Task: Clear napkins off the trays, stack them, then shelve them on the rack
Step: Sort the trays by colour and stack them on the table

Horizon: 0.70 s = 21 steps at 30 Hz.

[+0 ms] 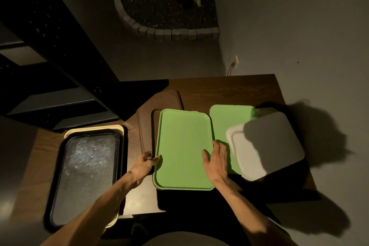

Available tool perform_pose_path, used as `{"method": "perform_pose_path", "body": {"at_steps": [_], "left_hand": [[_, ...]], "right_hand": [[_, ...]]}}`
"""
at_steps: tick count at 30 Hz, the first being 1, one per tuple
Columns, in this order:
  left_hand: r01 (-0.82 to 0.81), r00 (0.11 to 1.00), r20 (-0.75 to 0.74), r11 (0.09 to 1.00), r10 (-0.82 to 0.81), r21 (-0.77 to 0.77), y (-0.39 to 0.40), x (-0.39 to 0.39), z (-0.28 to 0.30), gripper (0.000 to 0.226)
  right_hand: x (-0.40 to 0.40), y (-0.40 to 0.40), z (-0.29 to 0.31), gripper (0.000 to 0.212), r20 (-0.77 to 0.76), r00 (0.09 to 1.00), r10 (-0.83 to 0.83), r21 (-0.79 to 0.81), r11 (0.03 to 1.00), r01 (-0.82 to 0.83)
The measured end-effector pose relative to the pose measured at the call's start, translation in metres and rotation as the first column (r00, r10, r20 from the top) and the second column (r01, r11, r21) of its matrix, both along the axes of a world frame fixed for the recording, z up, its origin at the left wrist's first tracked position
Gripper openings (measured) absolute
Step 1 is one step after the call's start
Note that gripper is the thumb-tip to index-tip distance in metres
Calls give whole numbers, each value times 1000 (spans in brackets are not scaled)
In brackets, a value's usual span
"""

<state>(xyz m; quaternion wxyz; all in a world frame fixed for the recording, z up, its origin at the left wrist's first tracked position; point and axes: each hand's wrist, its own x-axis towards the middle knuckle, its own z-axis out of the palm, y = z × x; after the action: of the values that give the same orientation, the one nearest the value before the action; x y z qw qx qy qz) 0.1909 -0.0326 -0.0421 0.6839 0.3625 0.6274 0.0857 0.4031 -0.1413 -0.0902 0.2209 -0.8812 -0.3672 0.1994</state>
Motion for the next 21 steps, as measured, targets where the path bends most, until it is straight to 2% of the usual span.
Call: {"method": "perform_pose_path", "body": {"at_steps": [1,2,3,5,6,7,8,11,13,16,18,19,21], "left_hand": [[-15,1000,12,1000,15,-20,-1,-4,2,48],[-26,999,29,999,28,-43,-2,-7,4,40],[-31,998,61,997,35,-67,-2,-12,6,27],[-27,993,114,993,41,-118,-4,-21,6,23],[-12,991,130,990,31,-141,-5,-26,3,26],[-9,989,143,985,34,-170,-5,-29,3,28],[-17,986,162,979,51,-205,-5,-32,2,30],[-7,975,209,954,73,-298,-2,-39,5,32],[35,971,234,947,43,-319,-2,-38,11,33],[-21,976,206,965,77,-261,-2,-35,14,30],[-110,978,156,979,137,-172,-4,-36,15,14],[-149,978,130,981,165,-125,-5,-38,15,6],[-212,970,110,977,215,-34,-3,-47,12,9]], "right_hand": [[3,3,-2,56,-47,998,-33,-22,999,32],[6,7,-1,60,-161,984,-78,-75,995,67],[8,11,-3,64,-333,931,-150,-135,985,110],[14,18,-7,65,-625,721,-298,-236,953,189],[16,19,-7,63,-695,646,-316,-245,948,201],[16,20,-7,61,-720,626,-299,-227,954,194],[15,21,-6,61,-709,647,-279,-210,960,184],[7,19,-2,66,-615,760,-212,-204,973,106],[-1,19,3,69,-592,792,-149,-185,982,46],[-13,24,4,69,-645,761,-72,-139,990,-24],[-18,31,3,65,-663,746,-62,-140,989,-43],[-20,34,3,59,-666,744,-52,-129,991,-46],[-22,41,-3,38,-634,773,-30,-98,994,-41]]}}
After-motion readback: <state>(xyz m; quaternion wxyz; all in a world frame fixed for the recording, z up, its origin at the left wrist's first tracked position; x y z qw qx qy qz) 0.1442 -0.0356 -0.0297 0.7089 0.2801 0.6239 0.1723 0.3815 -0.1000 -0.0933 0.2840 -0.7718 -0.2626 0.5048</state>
